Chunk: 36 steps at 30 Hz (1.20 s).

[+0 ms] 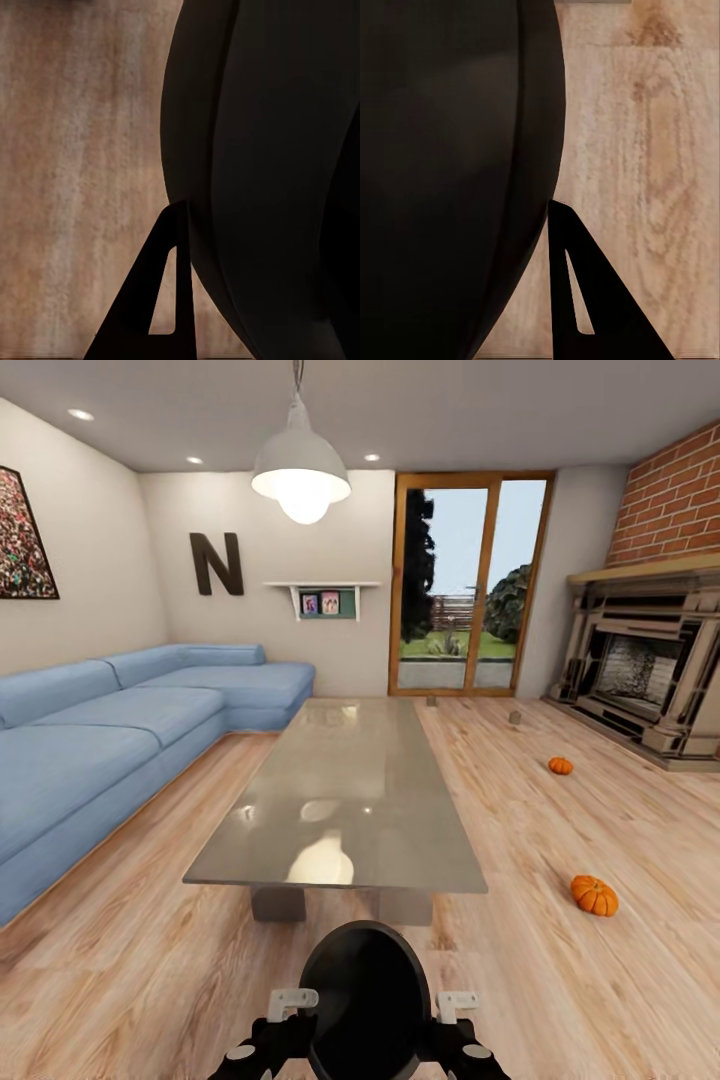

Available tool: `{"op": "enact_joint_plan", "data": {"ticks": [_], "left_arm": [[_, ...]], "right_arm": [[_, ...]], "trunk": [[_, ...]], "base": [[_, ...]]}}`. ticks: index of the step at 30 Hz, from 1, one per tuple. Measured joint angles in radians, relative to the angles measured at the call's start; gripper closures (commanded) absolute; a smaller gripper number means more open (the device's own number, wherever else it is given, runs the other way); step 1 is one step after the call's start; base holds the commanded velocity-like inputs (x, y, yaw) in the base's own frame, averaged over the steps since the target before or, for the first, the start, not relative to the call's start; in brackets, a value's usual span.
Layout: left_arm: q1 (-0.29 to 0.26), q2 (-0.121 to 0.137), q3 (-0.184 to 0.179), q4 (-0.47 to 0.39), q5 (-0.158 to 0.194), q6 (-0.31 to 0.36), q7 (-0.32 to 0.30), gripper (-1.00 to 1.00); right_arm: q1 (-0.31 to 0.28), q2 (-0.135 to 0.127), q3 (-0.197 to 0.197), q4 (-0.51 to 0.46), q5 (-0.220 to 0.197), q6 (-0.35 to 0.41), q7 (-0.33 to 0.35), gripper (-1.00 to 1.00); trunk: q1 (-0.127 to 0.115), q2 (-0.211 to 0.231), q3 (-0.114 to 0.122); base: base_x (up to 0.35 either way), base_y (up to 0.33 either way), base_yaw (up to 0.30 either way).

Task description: Place each of the two pumpkins and all three candles from the living room inside a cabinet in the living room (use any cabinet), then make sure every cabinet is closed, and position the cauldron so it is next to a table in the living room.

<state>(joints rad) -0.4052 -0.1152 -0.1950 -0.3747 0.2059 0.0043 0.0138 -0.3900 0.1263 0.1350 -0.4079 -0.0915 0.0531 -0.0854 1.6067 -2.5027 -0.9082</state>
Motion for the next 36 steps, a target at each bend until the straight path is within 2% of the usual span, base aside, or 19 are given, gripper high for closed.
{"op": "enact_joint_plan", "data": {"ticks": [36], "left_arm": [[0.000,0.000,-0.002,-0.001,0.002,0.000,0.002,1.00]], "right_arm": [[0.000,0.000,0.000,0.001,-0.001,-0.002,0.001,1.00]], "trunk": [[0.016,-0.009,-0.139]], "base": [[0.000,0.000,0.000]]}}
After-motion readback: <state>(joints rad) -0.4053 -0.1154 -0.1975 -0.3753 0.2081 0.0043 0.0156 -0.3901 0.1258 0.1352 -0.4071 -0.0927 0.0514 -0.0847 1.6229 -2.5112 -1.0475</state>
